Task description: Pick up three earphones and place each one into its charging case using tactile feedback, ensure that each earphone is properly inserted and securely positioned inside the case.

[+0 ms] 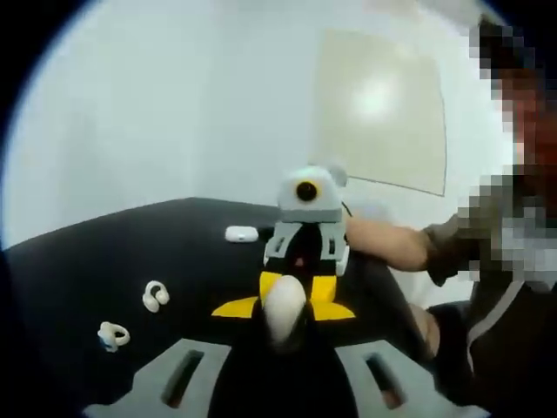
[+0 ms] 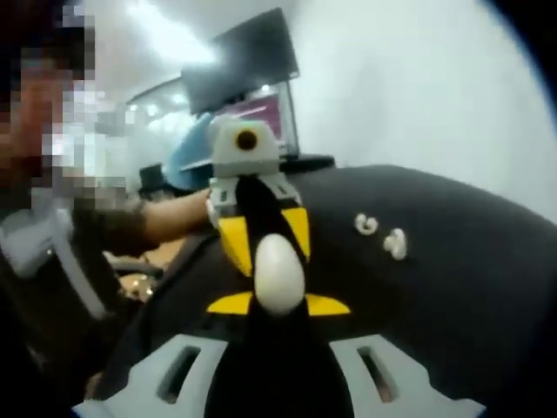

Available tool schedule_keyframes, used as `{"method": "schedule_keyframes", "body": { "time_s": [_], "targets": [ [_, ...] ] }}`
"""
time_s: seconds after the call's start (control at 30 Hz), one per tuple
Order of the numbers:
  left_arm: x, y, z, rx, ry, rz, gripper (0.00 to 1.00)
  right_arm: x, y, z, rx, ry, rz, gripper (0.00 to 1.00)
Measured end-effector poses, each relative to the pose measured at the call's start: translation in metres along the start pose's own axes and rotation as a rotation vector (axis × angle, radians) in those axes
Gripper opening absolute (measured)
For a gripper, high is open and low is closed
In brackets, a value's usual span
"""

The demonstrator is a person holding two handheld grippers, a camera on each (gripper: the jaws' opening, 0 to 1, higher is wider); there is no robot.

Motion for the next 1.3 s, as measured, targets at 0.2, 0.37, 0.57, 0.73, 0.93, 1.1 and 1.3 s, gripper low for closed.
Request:
{"method": "schedule_keyframes", "body": {
  "time_s": [0.2,0.37,0.57,0.73,0.93,1.1,1.3],
  "targets": [
    [0.0005,0.0012,0.0005,-0.004,0.091,0.013,0.17,-0.0034,-0.0018,-0.0008,-0.004,0.095,-0.001,0.23],
    [0.0013,0.0001,0.0016,-0.002,0.174,0.025,0.17,-0.0050,-0.0010,-0.0011,-0.003,0.136,0.001,0.23],
    [0.0041,0.0001,0.0020,0.003,0.268,0.052,0.17,-0.0091,-0.0011,-0.0008,-0.006,0.197,-0.004,0.22],
    [0.0044,0.0025,-0.0017,0.040,0.317,0.075,0.17,-0.0096,-0.0007,-0.0025,0.007,0.265,-0.001,0.21],
    [0.0067,-0.0012,0.0014,0.031,0.248,0.055,0.18,-0.0074,0.0001,-0.0005,0.001,0.217,-0.005,0.21],
    [-0.0005,0.0033,-0.0032,0.078,0.276,0.036,0.18,-0.0078,-0.0004,-0.0005,0.005,0.228,-0.005,0.21],
    [0.0041,0.0046,0.0011,0.036,0.153,0.048,0.19,-0.0052,-0.0004,0.0006,0.003,0.190,-0.014,0.21]
  ]
}}
Point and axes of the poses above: the point that each gripper's makers call its tool centre point, and the gripper's own axes: y roughly backward along the fingers, x roughly to its right, z roughly out of its underside, the point moved 7 cm from there along y, roughly backward along the fingers, and after that the axes turned 7 degrees about z, right-handed, at the moved point
